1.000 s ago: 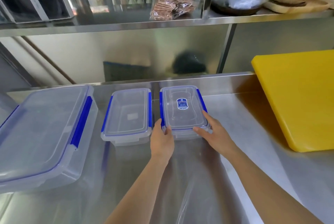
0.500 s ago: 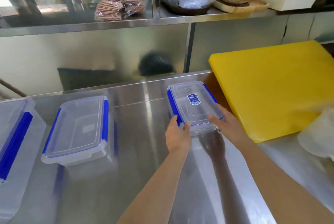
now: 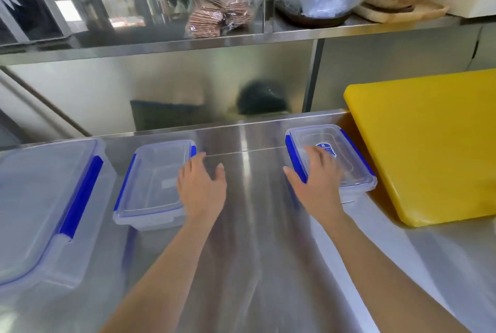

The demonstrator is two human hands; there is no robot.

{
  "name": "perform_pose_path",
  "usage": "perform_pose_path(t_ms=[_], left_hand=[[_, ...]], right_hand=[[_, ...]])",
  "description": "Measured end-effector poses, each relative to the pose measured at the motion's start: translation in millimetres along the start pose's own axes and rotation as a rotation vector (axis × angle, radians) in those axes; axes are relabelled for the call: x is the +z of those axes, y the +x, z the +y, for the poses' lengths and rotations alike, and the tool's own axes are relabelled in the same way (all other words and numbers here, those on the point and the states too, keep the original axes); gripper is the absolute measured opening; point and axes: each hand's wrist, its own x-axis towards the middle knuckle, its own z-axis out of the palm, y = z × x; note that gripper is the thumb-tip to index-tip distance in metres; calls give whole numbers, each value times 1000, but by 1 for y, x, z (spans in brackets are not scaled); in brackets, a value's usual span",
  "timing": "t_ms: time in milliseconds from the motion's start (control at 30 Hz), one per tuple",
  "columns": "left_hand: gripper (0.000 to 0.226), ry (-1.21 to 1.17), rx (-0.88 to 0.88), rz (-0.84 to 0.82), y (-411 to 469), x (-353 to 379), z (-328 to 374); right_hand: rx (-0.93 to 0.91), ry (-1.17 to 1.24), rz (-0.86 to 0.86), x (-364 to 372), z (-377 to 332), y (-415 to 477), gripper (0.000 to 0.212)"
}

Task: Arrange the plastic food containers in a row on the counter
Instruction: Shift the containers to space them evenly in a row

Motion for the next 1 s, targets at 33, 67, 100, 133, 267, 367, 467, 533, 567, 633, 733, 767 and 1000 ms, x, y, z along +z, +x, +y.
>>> perform_pose_path(t_ms=[33, 67, 100, 133, 267, 367, 467, 533, 567, 633, 733, 767, 1000], left_hand=[[45, 22, -51, 48, 11, -16, -16], [46, 46, -108, 82, 22, -32, -32], [47, 71, -173, 96, 30, -48, -49], [49, 96, -236, 89, 37, -62, -64], [64, 138, -372, -29, 44, -92, -110], [64, 24, -365, -136, 40, -93, -119], [49, -111, -295, -156, 35, -87, -115], [43, -176, -266, -143, 30, -80, -110], [42, -224, -270, -147, 26, -76, -107], [47, -310, -282, -179, 19, -67, -97], [52, -320, -283, -209, 9, -51, -79], [55, -314, -288, -215, 7, -46, -75], [54, -301, -244, -294, 5, -11, -54]], right_hand=[[-40, 81, -96, 12, -17, -5, 62], [-62, 167, -207, 24, -34, -11, 64], [-68, 237, -322, 35, -51, -17, 68], [-59, 285, -433, 44, -67, -22, 72], [-39, 437, -715, 81, -113, -37, 80], [-35, 474, -755, 101, -130, -41, 83], [-18, 432, -750, 112, -132, -43, 85], [-12, 407, -711, 111, -125, -44, 84], [-3, 411, -678, 109, -119, -43, 81], [33, 422, -617, 102, -105, -43, 76], [67, 367, -547, 92, -84, -43, 81], [61, 356, -534, 89, -78, -42, 81], [68, 387, -495, 62, -47, -28, 76]])
